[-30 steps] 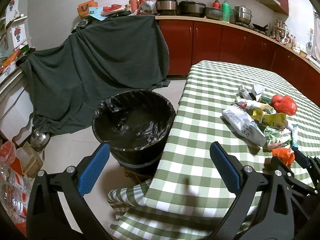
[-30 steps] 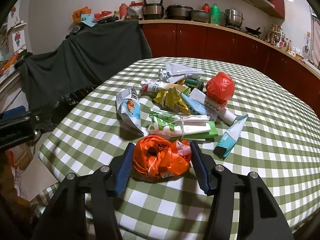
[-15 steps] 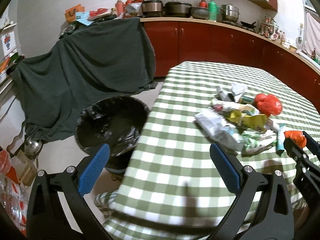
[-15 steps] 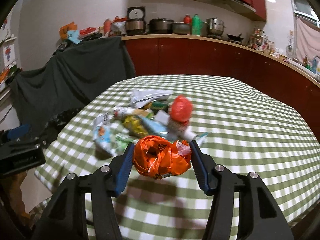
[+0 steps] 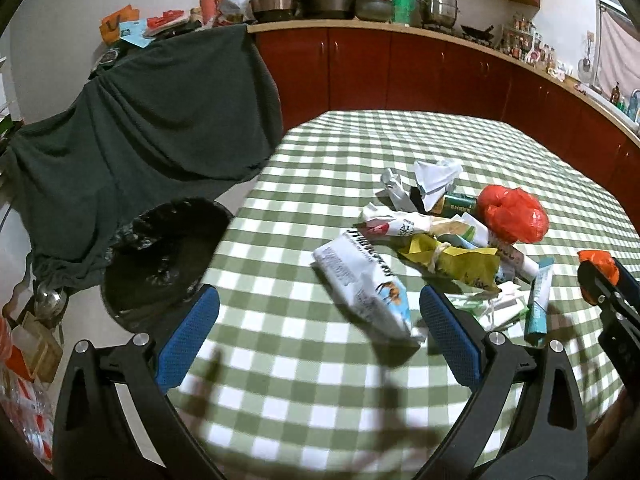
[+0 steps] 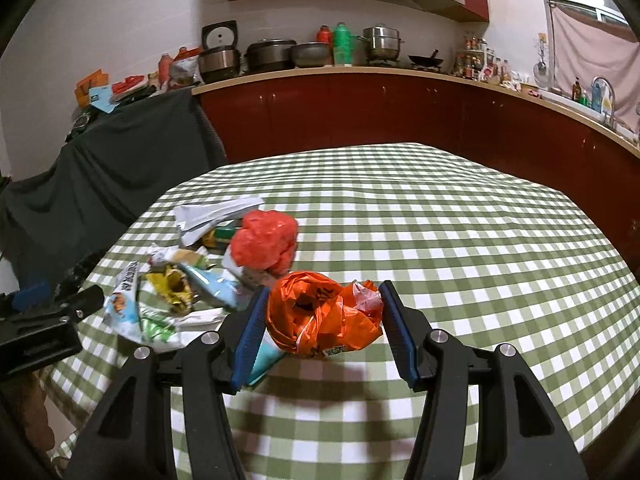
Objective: Collect trash
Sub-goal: 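Grasp the white printed snack packet with the left gripper while the right holds the orange bag, then carry both items over the black bin and open both grippers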
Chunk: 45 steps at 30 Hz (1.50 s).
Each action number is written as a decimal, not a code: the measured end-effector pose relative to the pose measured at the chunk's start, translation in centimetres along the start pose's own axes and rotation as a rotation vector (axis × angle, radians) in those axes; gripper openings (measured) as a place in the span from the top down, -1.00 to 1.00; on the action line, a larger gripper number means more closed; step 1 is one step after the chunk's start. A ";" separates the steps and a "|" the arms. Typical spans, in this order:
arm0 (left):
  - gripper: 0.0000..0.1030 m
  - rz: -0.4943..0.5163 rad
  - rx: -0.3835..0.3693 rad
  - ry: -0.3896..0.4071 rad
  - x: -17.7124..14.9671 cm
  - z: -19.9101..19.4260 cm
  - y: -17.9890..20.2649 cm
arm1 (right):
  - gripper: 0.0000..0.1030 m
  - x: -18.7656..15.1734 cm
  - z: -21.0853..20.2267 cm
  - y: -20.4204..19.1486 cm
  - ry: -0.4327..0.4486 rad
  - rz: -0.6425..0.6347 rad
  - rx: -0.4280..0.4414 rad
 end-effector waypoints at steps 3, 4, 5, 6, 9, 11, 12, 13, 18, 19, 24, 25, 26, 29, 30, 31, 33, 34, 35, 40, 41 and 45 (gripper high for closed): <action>-0.90 0.008 0.008 -0.035 0.0 1.7 0.3 | -0.07 0.0 0.7 0.5 -0.014 0.014 0.001; -0.90 0.008 0.008 -0.047 -0.1 2.3 0.4 | -0.07 -0.1 0.9 0.6 -0.019 0.017 0.003; -0.90 0.007 0.004 -0.064 -0.2 2.8 0.5 | -0.07 -0.2 1.2 0.7 -0.026 0.021 0.005; -0.90 0.005 0.000 -0.079 -0.4 3.3 0.5 | -0.07 -0.2 1.4 0.7 -0.030 0.022 0.005; -0.73 -0.001 -0.016 -0.086 -0.5 3.7 0.5 | -0.07 -0.3 1.9 0.6 -0.041 0.027 0.009; -0.39 0.015 -0.017 -0.090 -0.5 3.8 0.6 | -0.07 -0.3 2.1 0.6 -0.046 0.029 0.012; -0.34 0.022 -0.021 -0.098 -0.6 4.0 0.7 | -0.07 -0.3 2.2 0.6 -0.048 0.027 0.013; -0.23 0.025 -0.037 -0.112 -0.8 4.3 0.7 | -0.07 -0.3 2.3 0.5 -0.051 0.025 0.015; 0.18 0.048 -0.102 -0.101 -0.9 4.1 1.0 | -0.07 -0.5 2.6 -0.1 -0.060 0.014 0.018; 0.33 0.049 -0.118 -0.099 -0.9 3.9 1.2 | -0.07 -0.5 2.6 -0.1 -0.061 0.013 0.019; 0.35 0.068 -0.108 -0.071 -0.7 3.6 1.2 | -0.07 -0.4 2.5 -0.4 -0.056 0.000 0.016; 0.35 0.073 -0.097 -0.061 -0.6 3.5 1.1 | -0.07 -0.4 2.4 -0.5 -0.055 -0.002 0.015; 0.35 0.075 -0.091 -0.052 -0.5 3.3 1.0 | -0.07 -0.4 2.3 -0.5 -0.055 -0.003 0.016; 0.35 0.067 -0.076 -0.028 -0.1 2.7 0.2 | -0.07 -0.2 2.1 -0.9 -0.050 -0.010 0.017; 0.35 0.059 -0.072 -0.020 0.0 2.4 -0.2 | -0.07 -0.1 2.0 -1.2 -0.047 -0.016 0.020; 0.35 0.054 -0.067 -0.013 0.2 2.2 -0.5 | -0.07 -0.1 1.9 -1.3 -0.045 -0.020 0.022; 0.35 0.042 -0.056 0.001 0.5 1.7 -1.4 | -0.07 0.1 1.6 -1.9 -0.037 -0.032 0.030; 0.35 0.037 -0.051 0.006 0.6 1.5 -1.8 | -0.07 0.2 1.4 -2.4 -0.032 -0.041 0.036; 0.35 0.028 -0.042 0.012 0.7 1.3 -2.4 | -0.07 0.4 1.3 -2.8 -0.028 -0.049 0.042; 0.35 -0.019 0.015 0.042 1.1 0.1 -6.1 | -0.07 1.5 0.9 -5.8 -0.013 -0.093 0.093; 0.35 -0.026 0.028 0.046 1.2 0.0 -6.8 | -0.07 1.6 0.8 -6.6 -0.010 -0.102 0.107; 0.35 -0.076 0.108 0.059 1.6 -0.4 -11.0 | -0.07 2.8 0.7 -10.6 0.002 -0.151 0.184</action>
Point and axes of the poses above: each gripper's, at about its wrist camera, not at the fingertips, and z roughly the way its jaws point, y to its right, x to its top, the point moved 9 cm from there along z, roughly the way its jaws point, and after that the axes turned 8 degrees about -y, right-handed, at the moved point
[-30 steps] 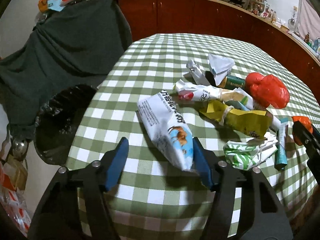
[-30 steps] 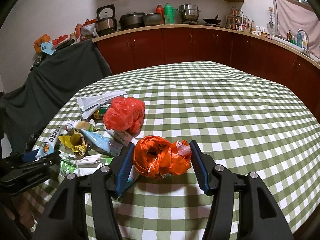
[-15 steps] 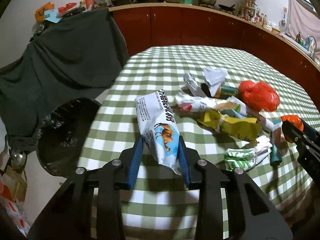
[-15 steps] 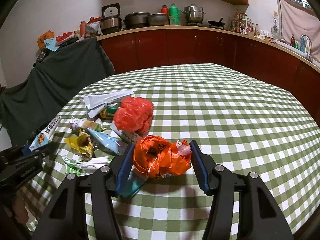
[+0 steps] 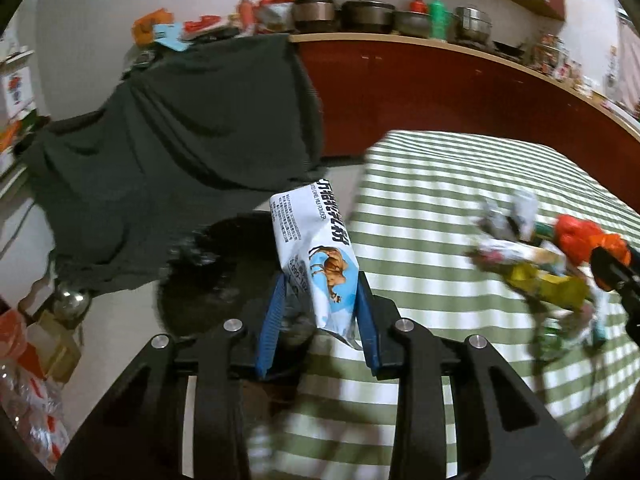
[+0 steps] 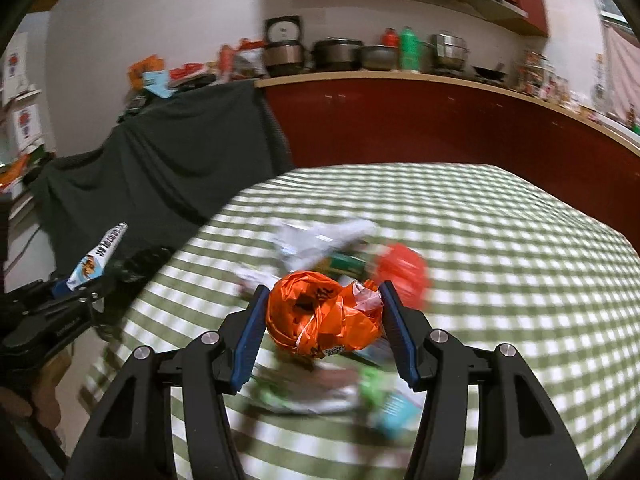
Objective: Collect trash
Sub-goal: 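Carry both items over the black bin and open both grippers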
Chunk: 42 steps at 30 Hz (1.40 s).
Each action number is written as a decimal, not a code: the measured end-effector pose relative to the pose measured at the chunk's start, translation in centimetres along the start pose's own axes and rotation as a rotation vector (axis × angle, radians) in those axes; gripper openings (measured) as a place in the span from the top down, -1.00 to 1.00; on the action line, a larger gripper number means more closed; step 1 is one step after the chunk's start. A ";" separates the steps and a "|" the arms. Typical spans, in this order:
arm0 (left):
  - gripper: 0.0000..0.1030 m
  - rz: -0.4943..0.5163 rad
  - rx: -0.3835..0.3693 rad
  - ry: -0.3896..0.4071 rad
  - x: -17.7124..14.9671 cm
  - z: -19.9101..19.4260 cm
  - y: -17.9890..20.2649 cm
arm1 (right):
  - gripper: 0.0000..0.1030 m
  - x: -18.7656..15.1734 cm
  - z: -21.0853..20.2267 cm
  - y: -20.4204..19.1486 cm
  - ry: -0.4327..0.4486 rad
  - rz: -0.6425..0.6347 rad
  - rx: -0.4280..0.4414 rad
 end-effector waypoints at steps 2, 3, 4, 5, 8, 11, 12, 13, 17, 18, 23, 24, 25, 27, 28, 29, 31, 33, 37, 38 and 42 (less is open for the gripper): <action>0.35 -0.026 0.033 0.000 0.2 0.2 -1.9 | -0.07 0.7 0.6 -2.0 0.000 -0.023 0.040; 0.35 -0.042 0.050 0.000 0.3 0.3 -3.0 | -0.07 1.1 1.2 -3.2 -0.005 -0.036 0.062; 0.35 -0.052 0.061 0.002 0.4 0.3 -3.7 | -0.07 1.3 1.6 -4.2 -0.008 -0.047 0.080; 0.35 -0.063 0.079 0.004 0.5 0.4 -4.5 | -0.07 1.7 2.2 -5.6 -0.011 -0.066 0.098; 0.35 -0.086 0.140 0.017 0.7 0.7 -7.0 | -0.07 2.4 3.7 -8.8 -0.022 -0.104 0.137; 0.35 -0.104 0.189 0.024 0.9 1.1 -9.1 | -0.07 3.0 4.9 -11.4 -0.036 -0.134 0.170; 0.35 -0.112 0.202 0.024 0.9 1.3 -9.7 | -0.07 3.2 5.5 -12.6 -0.042 -0.150 0.183; 0.35 -0.118 0.212 0.023 0.8 1.4 -10.3 | -0.07 3.1 5.7 -13.3 -0.045 -0.158 0.188; 0.35 -0.143 0.230 0.010 0.9 2.4 -11.9 | -0.07 3.3 7.2 -16.1 -0.065 -0.198 0.214; 0.35 -0.145 0.230 0.009 0.7 2.6 -12.2 | -0.07 3.2 7.5 -16.8 -0.071 -0.209 0.220; 0.35 -0.149 0.224 -0.014 0.5 4.1 -13.3 | -0.07 3.4 9.1 -19.3 -0.100 -0.234 0.246; 0.35 -0.151 0.224 -0.018 0.4 4.4 -13.5 | -0.07 3.4 9.3 -19.8 -0.105 -0.236 0.251; 0.35 -0.154 0.221 -0.024 0.4 4.8 -13.7 | -0.07 3.4 9.6 -20.3 -0.110 -0.240 0.257; 0.35 -0.158 0.219 -0.033 0.3 5.4 -13.8 | -0.07 3.4 9.9 -21.1 -0.116 -0.250 0.263; 0.35 -0.156 0.219 -0.039 0.4 5.8 -13.9 | -0.07 3.4 10.2 -21.5 -0.121 -0.254 0.267; 0.35 -0.156 0.219 -0.042 0.4 6.1 -14.1 | -0.07 3.5 10.5 -22.0 -0.126 -0.257 0.270; 0.34 -0.158 0.215 -0.049 0.5 6.7 -14.3 | -0.08 3.6 11.0 -22.7 -0.134 -0.263 0.275; 0.22 -0.162 0.206 -0.055 0.6 7.5 -14.4 | -0.17 3.5 11.6 -23.2 -0.153 -0.273 0.280; -0.01 -0.169 0.220 -0.065 0.6 8.5 -15.1 | -0.29 3.7 12.4 -23.3 -0.164 -0.256 0.280; -0.02 -0.175 0.222 -0.069 0.5 8.7 -15.3 | -0.29 3.7 12.4 -23.2 -0.164 -0.252 0.282; -0.12 -0.189 0.225 -0.075 0.4 8.8 -15.7 | -0.34 4.0 11.6 -22.7 -0.137 -0.245 0.275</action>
Point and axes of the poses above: each gripper's, at about its wrist camera, not at the fingertips, and z roughly the way its jaws point, y to its right, x to its top, the point moved 9 cm from there along z, roughly the way its jaws point, and after that the axes turned 8 degrees about -y, right-handed, at the moved point
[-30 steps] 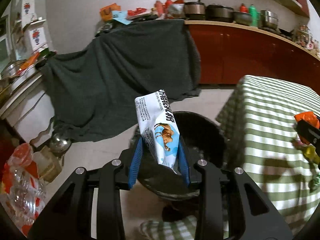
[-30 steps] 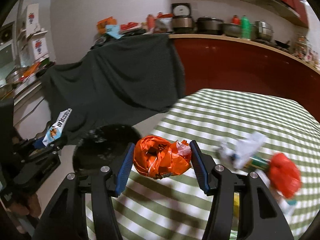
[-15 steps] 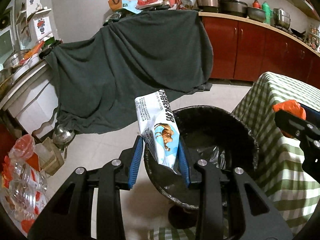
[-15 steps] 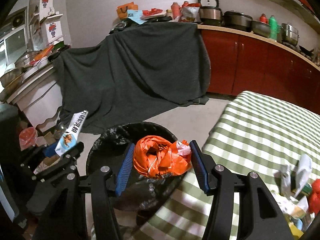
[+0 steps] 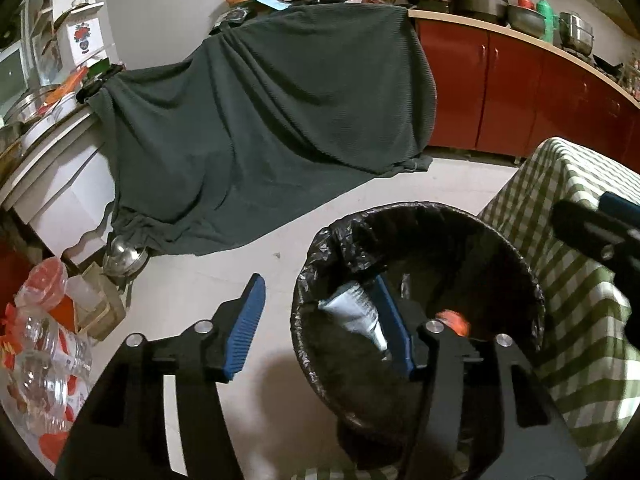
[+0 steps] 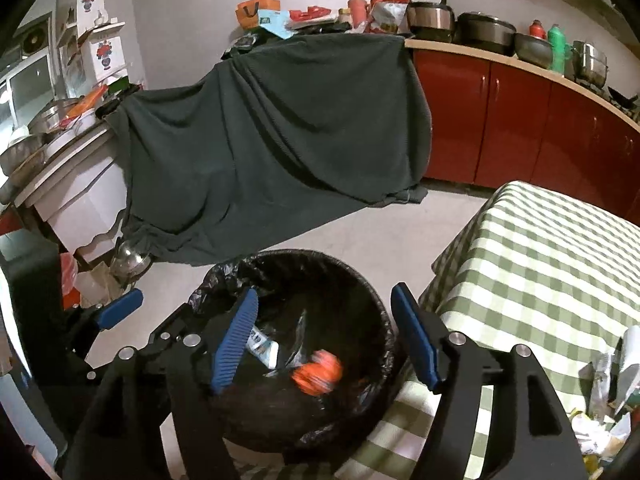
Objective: Collect trash
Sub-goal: 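Carry both items over the black bin and open both grippers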
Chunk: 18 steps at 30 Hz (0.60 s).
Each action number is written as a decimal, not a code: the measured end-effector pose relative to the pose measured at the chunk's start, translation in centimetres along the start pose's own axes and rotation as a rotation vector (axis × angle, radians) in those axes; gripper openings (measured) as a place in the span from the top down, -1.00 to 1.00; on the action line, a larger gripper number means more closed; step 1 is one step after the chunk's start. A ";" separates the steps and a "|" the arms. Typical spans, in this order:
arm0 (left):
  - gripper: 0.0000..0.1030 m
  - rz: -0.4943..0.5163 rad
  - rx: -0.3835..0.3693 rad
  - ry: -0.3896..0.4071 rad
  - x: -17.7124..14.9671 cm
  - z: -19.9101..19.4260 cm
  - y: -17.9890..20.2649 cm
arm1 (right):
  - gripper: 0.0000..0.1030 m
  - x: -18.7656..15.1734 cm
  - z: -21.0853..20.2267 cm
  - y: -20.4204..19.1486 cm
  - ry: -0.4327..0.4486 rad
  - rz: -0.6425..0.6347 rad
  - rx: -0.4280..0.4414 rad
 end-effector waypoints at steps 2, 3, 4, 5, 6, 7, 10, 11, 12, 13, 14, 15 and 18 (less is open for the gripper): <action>-0.16 -0.002 0.000 0.006 0.0 -0.3 0.0 | -0.42 0.1 -0.5 0.3 0.014 0.008 -0.004; -0.16 -0.001 -0.001 0.008 -0.1 -0.5 0.0 | -0.48 0.1 -1.2 0.6 0.026 0.012 -0.011; -0.17 0.002 -0.003 0.013 -0.1 -0.8 0.2 | -0.53 0.0 -1.6 0.8 0.033 0.012 -0.018; -0.19 0.006 -0.007 0.018 -0.1 -1.2 0.3 | -0.54 -0.1 -2.1 1.1 0.042 0.011 -0.025; -0.20 0.010 -0.011 0.022 -0.2 -1.5 0.5 | -0.56 -0.3 -2.9 1.5 0.050 0.009 -0.035; -0.22 0.015 -0.017 0.031 -0.3 -2.1 0.9 | -0.57 -0.6 -3.6 1.9 0.058 0.010 -0.045; -0.27 0.037 -0.037 0.052 -0.6 -3.8 2.3 | -0.60 -1.6 -5.9 3.3 0.081 0.024 -0.059; -0.27 0.043 -0.046 0.057 -0.7 -4.2 2.6 | -0.61 -1.8 -6.5 3.8 0.084 0.029 -0.067; -0.27 0.051 -0.059 0.063 -0.9 -4.9 3.3 | -0.62 -2.4 -7.4 4.6 0.090 0.036 -0.084; -0.28 0.056 -0.067 0.067 -0.9 -5.3 3.7 | -0.62 -3.0 -8.2 5.3 0.093 0.041 -0.099; -0.30 0.063 -0.081 0.073 -1.1 -5.9 4.3 | -0.62 -3.5 -8.7 5.8 0.093 0.046 -0.113; -0.32 0.073 -0.099 0.079 -1.2 -6.6 5.2 | -0.62 -4.0 -9.4 6.5 0.092 0.052 -0.130; -0.38 0.103 -0.135 0.096 -1.7 -8.1 7.4 | -0.62 -5.9 -11.7 9.0 0.097 0.085 -0.186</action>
Point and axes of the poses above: each gripper's, at about its wrist camera, not at the fingertips, and z roughly the way its jaws point, y to its right, x to its top, the point moved 9 cm from there along z, roughly the way its jaws point, and after that the axes turned 8 degrees about -y, right-handed, at the moved point
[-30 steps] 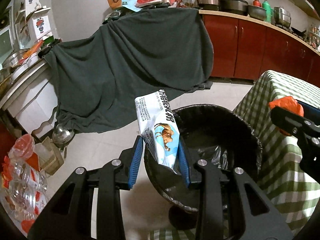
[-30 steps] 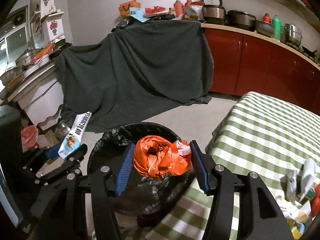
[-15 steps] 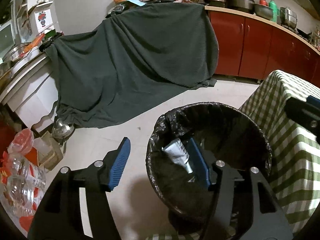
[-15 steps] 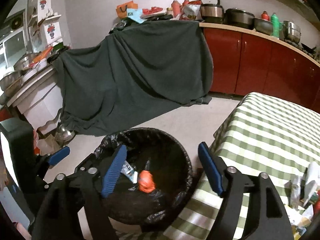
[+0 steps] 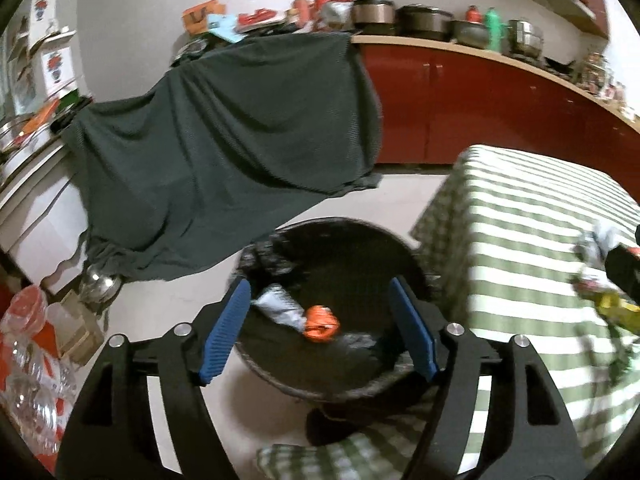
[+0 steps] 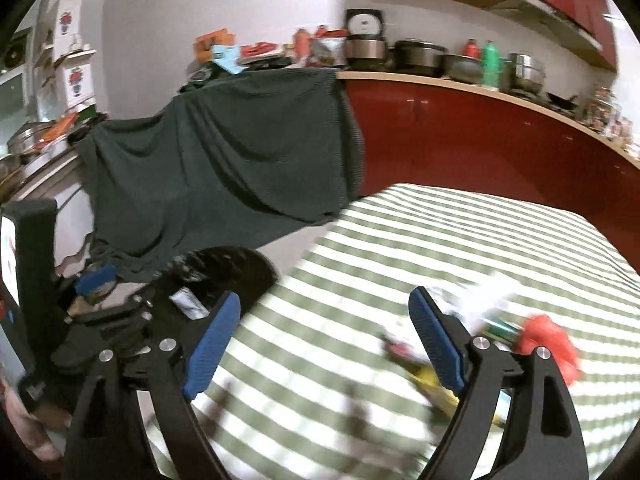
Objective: Collect trash
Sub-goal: 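Carry both items over the black bin and open both grippers, then move the right gripper to the teal toothpaste tube and close it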
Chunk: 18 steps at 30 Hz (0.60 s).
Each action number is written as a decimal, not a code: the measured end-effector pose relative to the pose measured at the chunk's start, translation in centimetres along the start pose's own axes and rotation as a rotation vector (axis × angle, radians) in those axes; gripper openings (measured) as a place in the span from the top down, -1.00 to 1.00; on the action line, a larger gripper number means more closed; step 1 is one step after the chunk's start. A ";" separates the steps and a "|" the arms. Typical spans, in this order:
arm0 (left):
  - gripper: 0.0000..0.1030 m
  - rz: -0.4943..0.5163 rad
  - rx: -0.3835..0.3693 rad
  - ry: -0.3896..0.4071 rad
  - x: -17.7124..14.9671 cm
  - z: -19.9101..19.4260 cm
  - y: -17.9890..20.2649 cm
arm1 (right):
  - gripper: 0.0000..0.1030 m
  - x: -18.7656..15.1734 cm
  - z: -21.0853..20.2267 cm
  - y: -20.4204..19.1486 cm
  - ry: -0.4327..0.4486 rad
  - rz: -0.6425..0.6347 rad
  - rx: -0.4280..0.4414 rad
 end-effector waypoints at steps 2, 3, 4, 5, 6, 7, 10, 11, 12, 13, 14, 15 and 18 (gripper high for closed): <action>-0.38 0.029 -0.026 0.011 -0.2 -0.9 1.9 | -0.62 -1.2 -1.2 2.0 0.000 0.026 -0.038; -0.39 0.040 -0.036 0.015 -0.3 -1.2 2.7 | -0.62 -1.6 -1.6 2.7 0.000 0.035 -0.052; -0.40 0.052 -0.051 0.018 -0.4 -1.6 3.7 | -0.62 -2.3 -2.1 3.8 -0.004 0.054 -0.075; -0.40 0.067 -0.068 0.019 -0.6 -1.9 4.7 | -0.62 -3.1 -2.7 5.1 -0.007 0.078 -0.096; -0.40 0.080 -0.081 0.019 -0.9 -2.2 5.6 | -0.62 -3.8 -3.2 6.1 -0.010 0.097 -0.116; -0.40 0.092 -0.092 0.020 -1.2 -2.4 6.3 | -0.62 -4.5 -3.6 7.1 -0.010 0.115 -0.139; -0.42 0.126 -0.122 0.020 -1.9 -2.9 8.4 | -0.62 -6.5 -4.6 10.2 -0.019 0.171 -0.214; -0.43 0.140 -0.131 0.020 -2.1 -3.1 9.1 | -0.62 -7.2 -4.8 11.1 -0.026 0.189 -0.232; -0.45 0.152 -0.139 0.021 -2.3 -3.3 9.7 | -0.61 -7.8 -4.8 11.8 -0.035 0.209 -0.245; -0.50 0.162 -0.146 0.022 -2.6 -3.4 10.2 | -0.55 -8.3 -4.8 12.7 -0.046 0.230 -0.255; -0.50 0.169 -0.150 0.023 -2.8 -3.5 10.7 | -0.50 -8.8 -4.7 13.3 -0.056 0.250 -0.262; -0.50 0.177 -0.155 0.022 -3.0 -3.6 11.1 | -0.37 -9.6 -4.4 14.1 -0.067 0.269 -0.271; -0.51 0.198 -0.166 0.017 -3.6 -3.6 12.1 | -0.28 -10.6 -3.8 15.0 -0.095 0.297 -0.275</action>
Point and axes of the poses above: each gripper's, at about its wrist camera, not at the fingertips, and z roughly the way its jaws point, y to its right, x to its top, the point moved 9 cm from there along z, roughly the way its jaws point, and after that the axes turned 8 degrees about -y, right-handed, at the moved point
